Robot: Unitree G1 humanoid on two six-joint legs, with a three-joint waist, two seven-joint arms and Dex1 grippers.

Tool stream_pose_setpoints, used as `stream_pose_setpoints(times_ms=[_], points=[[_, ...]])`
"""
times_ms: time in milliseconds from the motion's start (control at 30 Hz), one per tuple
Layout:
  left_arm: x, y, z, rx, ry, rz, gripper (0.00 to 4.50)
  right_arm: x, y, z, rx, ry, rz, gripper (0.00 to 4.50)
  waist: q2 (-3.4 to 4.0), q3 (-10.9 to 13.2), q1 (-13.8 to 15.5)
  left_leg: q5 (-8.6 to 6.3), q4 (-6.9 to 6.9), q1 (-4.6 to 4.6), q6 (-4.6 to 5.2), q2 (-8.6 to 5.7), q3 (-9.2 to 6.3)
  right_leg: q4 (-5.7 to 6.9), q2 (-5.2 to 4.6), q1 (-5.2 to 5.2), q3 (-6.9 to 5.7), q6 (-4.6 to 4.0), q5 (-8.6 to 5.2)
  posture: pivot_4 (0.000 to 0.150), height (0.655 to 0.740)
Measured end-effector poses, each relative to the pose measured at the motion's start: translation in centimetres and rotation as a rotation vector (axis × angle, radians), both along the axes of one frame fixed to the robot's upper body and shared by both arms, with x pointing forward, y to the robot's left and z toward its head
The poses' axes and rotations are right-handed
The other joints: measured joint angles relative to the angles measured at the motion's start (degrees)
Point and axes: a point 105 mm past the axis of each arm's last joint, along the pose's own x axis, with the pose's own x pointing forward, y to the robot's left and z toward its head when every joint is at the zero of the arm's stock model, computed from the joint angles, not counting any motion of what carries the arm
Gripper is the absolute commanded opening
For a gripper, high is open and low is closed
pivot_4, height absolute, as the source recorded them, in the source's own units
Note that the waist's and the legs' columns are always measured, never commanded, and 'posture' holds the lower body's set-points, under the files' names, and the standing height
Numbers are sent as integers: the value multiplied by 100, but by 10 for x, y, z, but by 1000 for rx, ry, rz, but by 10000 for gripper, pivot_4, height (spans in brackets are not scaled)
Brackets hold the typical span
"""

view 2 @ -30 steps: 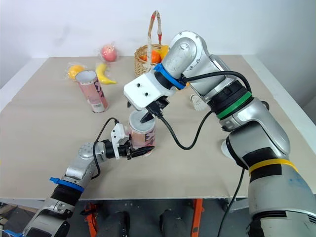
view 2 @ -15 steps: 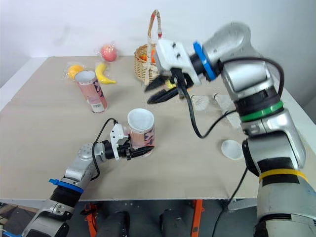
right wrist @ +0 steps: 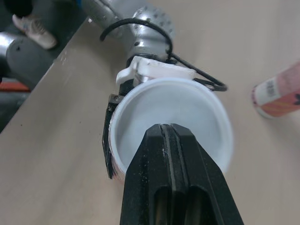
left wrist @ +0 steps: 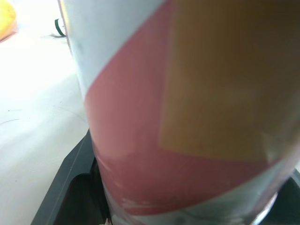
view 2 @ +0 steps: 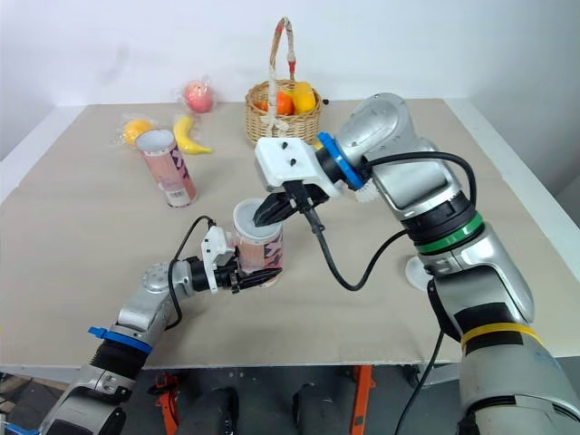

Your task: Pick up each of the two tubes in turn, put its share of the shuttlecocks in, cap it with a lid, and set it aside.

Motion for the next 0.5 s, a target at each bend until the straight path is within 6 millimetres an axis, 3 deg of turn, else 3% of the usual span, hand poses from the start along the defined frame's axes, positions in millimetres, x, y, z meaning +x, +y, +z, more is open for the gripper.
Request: stream_pose_setpoints(times_ms=[500], points=[[-2,2,-1,-7,4,22,29212,10,14,1,-41,-137,69,309,-3,-4,-5,-1,-8,15,-1,4,0,0,5,8,-1,-6,-4,1500,7400]])
